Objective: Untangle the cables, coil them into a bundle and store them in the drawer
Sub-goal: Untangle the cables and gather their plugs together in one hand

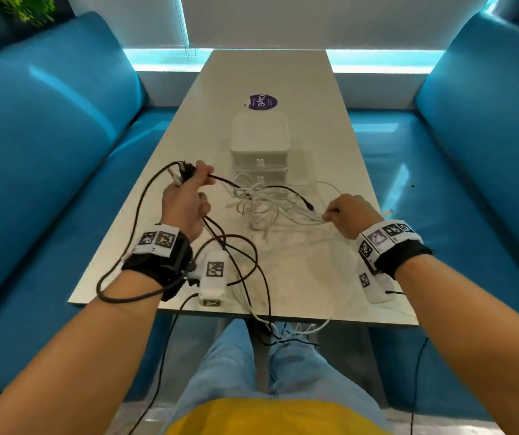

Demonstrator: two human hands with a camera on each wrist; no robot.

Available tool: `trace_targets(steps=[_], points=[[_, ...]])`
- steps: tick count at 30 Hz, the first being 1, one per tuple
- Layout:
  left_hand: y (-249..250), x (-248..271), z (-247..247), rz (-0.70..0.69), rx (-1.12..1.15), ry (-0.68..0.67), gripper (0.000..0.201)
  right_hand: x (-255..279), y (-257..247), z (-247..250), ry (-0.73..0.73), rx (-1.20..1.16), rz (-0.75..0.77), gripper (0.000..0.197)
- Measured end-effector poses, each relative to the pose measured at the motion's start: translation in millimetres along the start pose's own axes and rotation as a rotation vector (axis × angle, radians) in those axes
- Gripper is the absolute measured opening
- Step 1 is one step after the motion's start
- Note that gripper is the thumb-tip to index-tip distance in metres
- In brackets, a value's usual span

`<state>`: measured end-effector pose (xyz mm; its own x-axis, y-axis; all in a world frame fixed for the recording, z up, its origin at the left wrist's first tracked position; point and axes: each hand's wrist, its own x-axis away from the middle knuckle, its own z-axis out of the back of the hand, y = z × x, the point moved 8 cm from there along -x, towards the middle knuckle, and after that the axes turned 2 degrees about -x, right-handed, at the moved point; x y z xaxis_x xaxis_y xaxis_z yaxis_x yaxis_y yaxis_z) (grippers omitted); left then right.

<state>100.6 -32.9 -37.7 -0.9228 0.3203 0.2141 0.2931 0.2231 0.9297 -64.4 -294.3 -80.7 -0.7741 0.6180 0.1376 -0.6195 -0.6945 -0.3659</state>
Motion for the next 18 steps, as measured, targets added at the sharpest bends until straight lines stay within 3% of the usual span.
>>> trace_targets(steps=[4, 9, 13, 18], points=[[15.4, 0.8, 2.3, -0.056, -0.017, -0.038, 0.020, 2.5, 10.4, 6.2, -0.003, 0.034, -0.039, 0.014], [19.1, 11.7, -20.8, -0.083, -0.080, -0.140, 0.018, 17.7, -61.9, 37.0, 0.103, -0.038, 0.247, 0.022], [20.4, 16.4, -30.6, -0.088, -0.090, -0.175, 0.017, 24.6, -110.9, 38.3, 0.011, -0.285, 0.383, 0.028], [21.7, 18.2, -29.8, -0.079, -0.152, -0.234, 0.016, 28.0, -134.1, 13.6, -0.169, -0.336, 0.470, 0.072]])
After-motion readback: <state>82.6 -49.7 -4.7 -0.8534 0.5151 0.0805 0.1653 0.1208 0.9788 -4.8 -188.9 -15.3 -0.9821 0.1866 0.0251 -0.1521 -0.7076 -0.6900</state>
